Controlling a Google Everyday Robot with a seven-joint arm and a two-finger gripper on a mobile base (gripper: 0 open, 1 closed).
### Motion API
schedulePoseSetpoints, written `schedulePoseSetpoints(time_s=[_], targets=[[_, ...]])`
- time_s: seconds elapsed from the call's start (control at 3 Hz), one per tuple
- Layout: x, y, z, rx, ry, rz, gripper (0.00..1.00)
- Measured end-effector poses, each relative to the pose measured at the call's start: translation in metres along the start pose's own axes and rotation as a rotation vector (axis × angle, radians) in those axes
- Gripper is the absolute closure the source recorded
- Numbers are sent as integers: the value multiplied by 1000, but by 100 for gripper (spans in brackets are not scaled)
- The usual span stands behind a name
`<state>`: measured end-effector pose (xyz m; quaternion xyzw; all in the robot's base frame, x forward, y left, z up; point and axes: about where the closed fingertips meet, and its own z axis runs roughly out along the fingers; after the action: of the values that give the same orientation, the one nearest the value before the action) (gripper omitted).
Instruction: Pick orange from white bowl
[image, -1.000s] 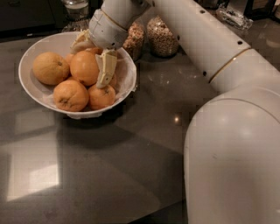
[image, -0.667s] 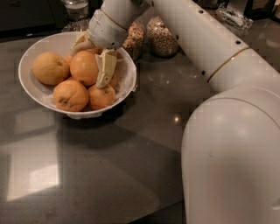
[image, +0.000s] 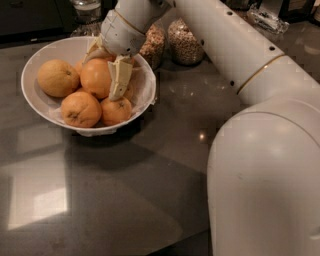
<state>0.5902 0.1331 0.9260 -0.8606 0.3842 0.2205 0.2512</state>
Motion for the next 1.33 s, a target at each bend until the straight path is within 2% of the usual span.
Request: schedulePoseSetpoints(time_s=[0.33, 0.67, 1.33], targets=[[-2, -1, -3, 0, 0, 0, 100], [-9, -7, -12, 45, -32, -4, 100], [-19, 5, -46, 133, -76, 40, 100]])
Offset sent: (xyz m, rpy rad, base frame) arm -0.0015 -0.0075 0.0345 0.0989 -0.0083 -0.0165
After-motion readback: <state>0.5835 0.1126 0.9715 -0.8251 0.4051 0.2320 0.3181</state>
